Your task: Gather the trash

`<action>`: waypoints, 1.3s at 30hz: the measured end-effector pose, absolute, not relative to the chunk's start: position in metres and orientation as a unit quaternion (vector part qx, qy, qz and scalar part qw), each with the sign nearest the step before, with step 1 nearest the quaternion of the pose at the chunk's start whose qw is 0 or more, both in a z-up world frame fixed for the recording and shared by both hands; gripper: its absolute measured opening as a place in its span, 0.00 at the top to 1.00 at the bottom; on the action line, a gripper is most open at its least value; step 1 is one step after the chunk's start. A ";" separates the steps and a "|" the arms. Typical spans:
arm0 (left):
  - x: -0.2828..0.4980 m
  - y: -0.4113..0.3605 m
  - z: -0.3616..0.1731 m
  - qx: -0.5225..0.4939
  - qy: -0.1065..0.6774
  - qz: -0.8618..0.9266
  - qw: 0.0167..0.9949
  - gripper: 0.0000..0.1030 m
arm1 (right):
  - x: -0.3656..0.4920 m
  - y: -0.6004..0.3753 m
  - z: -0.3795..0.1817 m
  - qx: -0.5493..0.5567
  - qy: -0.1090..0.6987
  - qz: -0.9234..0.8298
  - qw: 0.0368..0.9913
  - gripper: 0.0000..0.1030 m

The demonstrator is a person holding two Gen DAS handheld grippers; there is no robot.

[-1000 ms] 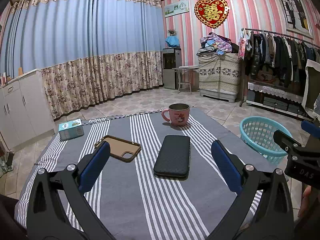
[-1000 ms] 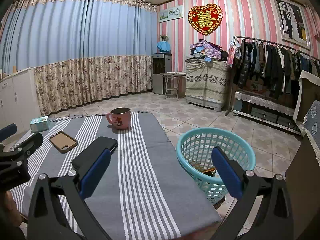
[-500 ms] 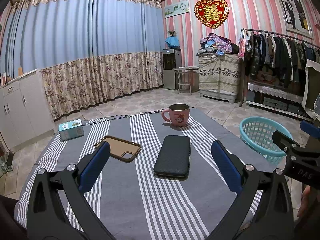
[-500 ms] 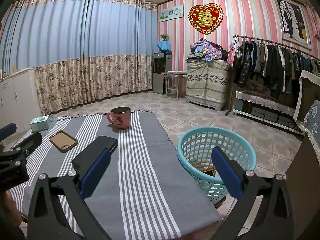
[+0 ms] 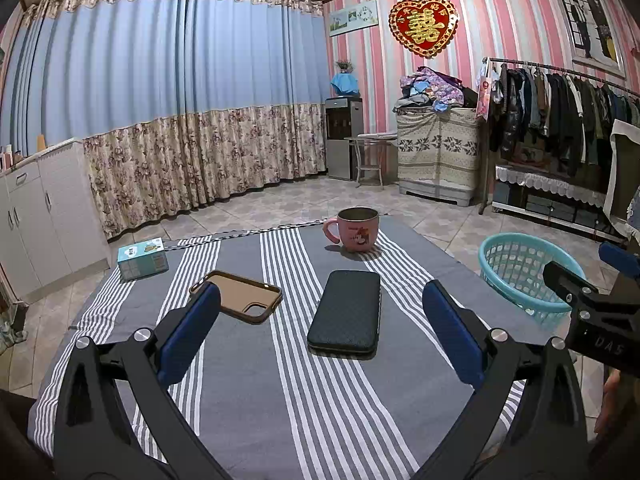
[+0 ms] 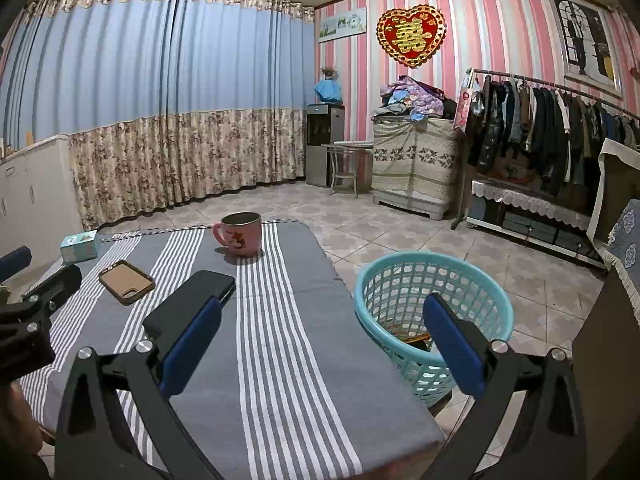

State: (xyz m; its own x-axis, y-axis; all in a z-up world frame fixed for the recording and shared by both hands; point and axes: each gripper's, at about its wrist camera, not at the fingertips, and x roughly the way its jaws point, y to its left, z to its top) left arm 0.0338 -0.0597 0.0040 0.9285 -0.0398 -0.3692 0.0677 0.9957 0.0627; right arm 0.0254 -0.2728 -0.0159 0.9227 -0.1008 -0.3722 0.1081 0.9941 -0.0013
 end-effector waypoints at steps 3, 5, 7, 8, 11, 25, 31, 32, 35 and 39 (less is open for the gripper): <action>0.034 -0.060 0.004 0.037 0.186 -0.027 0.981 0.05 | 0.025 -0.273 -0.016 0.009 0.189 -0.053 0.980 0.04; 0.035 -0.059 0.005 0.035 0.186 -0.026 0.982 0.05 | 0.025 -0.274 -0.016 0.009 0.190 -0.053 0.980 0.04; 0.034 -0.059 0.005 0.036 0.186 -0.027 0.981 0.05 | 0.025 -0.274 -0.016 0.009 0.190 -0.053 0.980 0.04; 0.034 -0.059 0.005 0.037 0.186 -0.027 0.982 0.05 | 0.026 -0.273 -0.016 0.009 0.190 -0.053 0.980 0.04; 0.035 -0.059 0.005 0.037 0.188 -0.029 0.981 0.05 | 0.026 -0.273 -0.016 0.009 0.190 -0.053 0.980 0.04; 0.039 -0.059 0.004 0.032 0.186 -0.029 0.982 0.05 | 0.025 -0.275 -0.016 0.007 0.189 -0.055 0.980 0.04; 0.037 -0.059 0.003 0.033 0.185 -0.029 0.982 0.05 | 0.026 -0.278 -0.016 0.008 0.191 -0.055 0.980 0.04; 0.037 -0.059 0.003 0.033 0.185 -0.029 0.982 0.05 | 0.025 -0.279 -0.016 0.007 0.190 -0.056 0.980 0.04; 0.038 -0.058 0.003 0.031 0.186 -0.030 0.982 0.05 | 0.025 -0.279 -0.016 0.009 0.192 -0.055 0.980 0.04; 0.038 -0.059 0.002 0.034 0.185 -0.030 0.982 0.05 | 0.025 -0.279 -0.016 0.005 0.190 -0.057 0.980 0.04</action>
